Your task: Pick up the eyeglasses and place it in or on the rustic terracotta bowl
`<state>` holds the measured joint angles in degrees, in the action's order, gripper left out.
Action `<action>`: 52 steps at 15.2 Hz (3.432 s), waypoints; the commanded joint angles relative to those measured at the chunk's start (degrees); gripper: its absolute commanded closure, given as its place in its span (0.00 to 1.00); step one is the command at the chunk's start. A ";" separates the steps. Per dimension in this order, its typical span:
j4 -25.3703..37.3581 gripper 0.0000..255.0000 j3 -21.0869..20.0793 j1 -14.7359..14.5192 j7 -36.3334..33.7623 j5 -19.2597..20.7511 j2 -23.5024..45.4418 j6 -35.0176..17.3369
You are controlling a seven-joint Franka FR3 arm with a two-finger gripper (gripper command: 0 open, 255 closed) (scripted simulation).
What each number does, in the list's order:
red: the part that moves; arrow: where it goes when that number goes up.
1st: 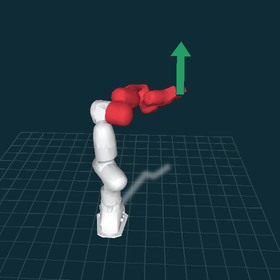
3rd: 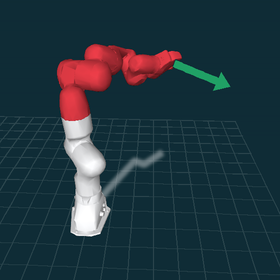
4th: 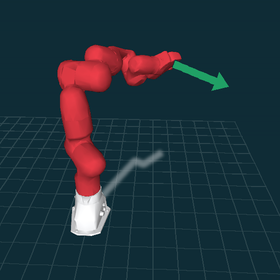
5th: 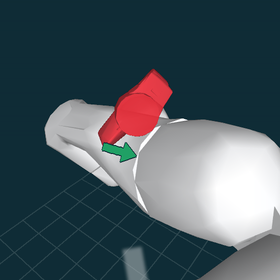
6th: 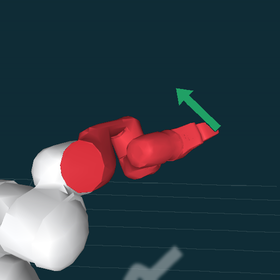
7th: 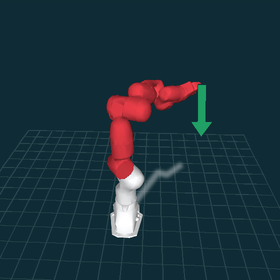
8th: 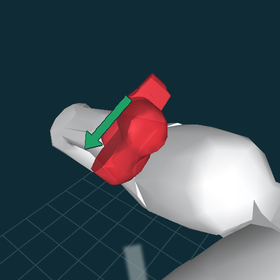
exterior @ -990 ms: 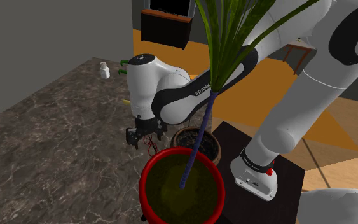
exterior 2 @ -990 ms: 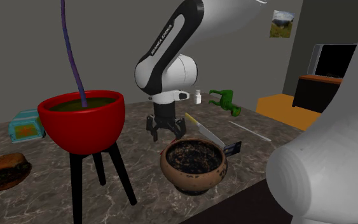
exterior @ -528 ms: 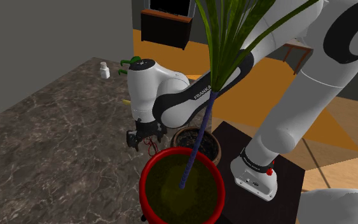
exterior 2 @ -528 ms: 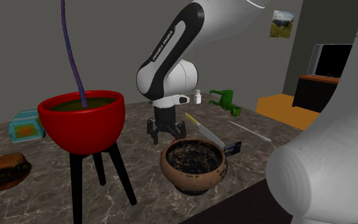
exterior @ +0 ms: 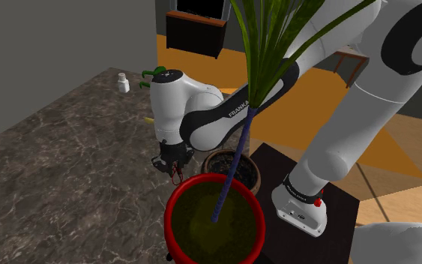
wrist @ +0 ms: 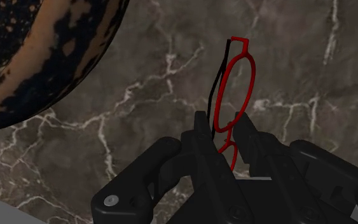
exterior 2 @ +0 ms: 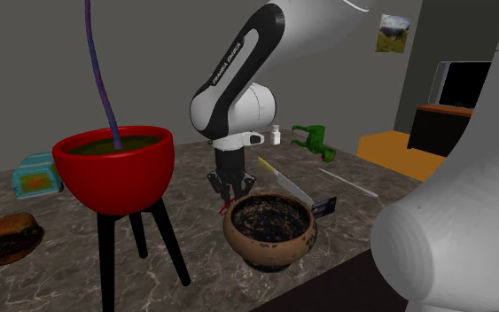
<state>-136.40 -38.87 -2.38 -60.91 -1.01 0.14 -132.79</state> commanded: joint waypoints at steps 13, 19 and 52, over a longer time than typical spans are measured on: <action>2.68 1.00 0.51 -0.10 3.13 -4.21 -5.73 7.30; 5.03 1.00 1.23 -0.26 4.51 -5.95 -8.77 12.21; -12.85 1.00 12.17 -11.67 12.91 -19.44 -49.93 34.70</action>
<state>-148.29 -26.76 -13.47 -47.87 -20.06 -48.54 -98.42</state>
